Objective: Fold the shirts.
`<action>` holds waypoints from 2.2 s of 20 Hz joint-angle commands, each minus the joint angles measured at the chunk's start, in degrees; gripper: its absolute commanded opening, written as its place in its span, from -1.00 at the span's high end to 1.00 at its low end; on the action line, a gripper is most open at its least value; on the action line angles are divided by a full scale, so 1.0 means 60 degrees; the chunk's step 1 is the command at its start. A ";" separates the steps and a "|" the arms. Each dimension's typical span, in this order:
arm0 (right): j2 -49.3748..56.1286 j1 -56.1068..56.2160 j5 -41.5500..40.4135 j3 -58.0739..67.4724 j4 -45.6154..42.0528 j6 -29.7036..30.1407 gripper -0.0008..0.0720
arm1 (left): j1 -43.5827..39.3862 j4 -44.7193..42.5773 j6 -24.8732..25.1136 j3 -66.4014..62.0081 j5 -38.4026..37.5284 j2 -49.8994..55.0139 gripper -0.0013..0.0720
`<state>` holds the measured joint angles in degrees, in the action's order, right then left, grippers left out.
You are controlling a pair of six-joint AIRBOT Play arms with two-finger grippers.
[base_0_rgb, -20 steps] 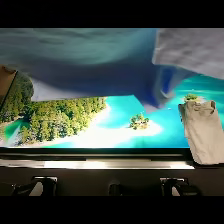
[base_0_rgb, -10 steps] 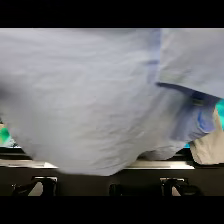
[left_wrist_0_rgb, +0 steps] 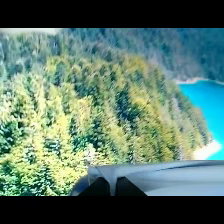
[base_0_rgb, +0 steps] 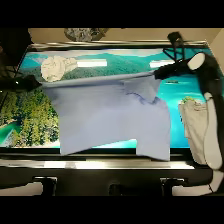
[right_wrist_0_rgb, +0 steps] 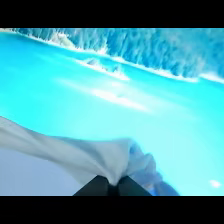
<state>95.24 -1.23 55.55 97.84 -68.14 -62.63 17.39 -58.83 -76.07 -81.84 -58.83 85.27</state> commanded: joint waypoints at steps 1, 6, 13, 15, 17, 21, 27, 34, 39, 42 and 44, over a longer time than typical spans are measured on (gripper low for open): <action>0.1876 0.0004 0.0004 0.0007 0.1894 -0.0076 0.86 | 0.0000 0.0790 0.0040 0.0109 -0.0477 0.1810 0.89; 0.1749 -0.0135 0.0787 0.0022 0.2098 -0.0066 0.54 | 0.0036 0.1064 0.0025 -0.0131 -0.1723 0.2175 0.36; -0.0794 -0.2342 0.5668 0.0018 -0.1013 0.0390 -0.27 | 0.1096 -0.0350 -0.0419 0.0470 -0.5115 0.0794 -0.11; -0.1027 -0.2652 0.7060 0.0018 -0.2390 0.0525 -0.23 | 0.1133 -0.0295 -0.0208 0.2543 -0.5060 -0.0131 -0.35; -0.1126 -0.2725 0.7369 0.0015 -0.2648 0.0517 -0.23 | 0.1137 -0.0208 0.0171 0.4754 -0.4331 -0.1067 -0.40; -0.1144 -0.2677 0.7512 0.0015 -0.1821 0.0481 -0.23 | 0.1133 -0.0084 0.0444 0.7114 -0.3246 -0.2014 -0.40; -0.1144 -0.2677 0.7599 0.0015 -0.1858 0.0590 -0.23 | 0.0885 0.0022 0.0433 0.7457 -0.2160 -0.2004 -0.40; -0.1144 -0.2677 0.7504 -0.0670 -0.2029 0.0659 -0.23 | -0.0076 0.0047 0.0004 0.7526 -0.1322 -0.1785 -0.21; -0.1188 -0.2677 0.7311 -0.1814 -0.1974 0.0659 -0.24 | -0.0106 0.0004 -0.0025 0.7490 -0.1155 -0.1807 0.89; -0.1246 -0.2677 0.6856 -0.2721 -0.0765 0.0637 -0.24 | -0.0102 -0.1002 -0.0029 0.7129 -0.1337 -0.1953 0.89; -0.1246 -0.2677 0.6204 -0.3424 -0.0160 0.0681 -0.44 | -0.0095 -0.1807 -0.0033 0.6812 -0.1413 -0.2113 0.89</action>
<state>87.90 -17.37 97.12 82.48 -74.94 -58.67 16.80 -63.42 -76.16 -39.00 -65.82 73.49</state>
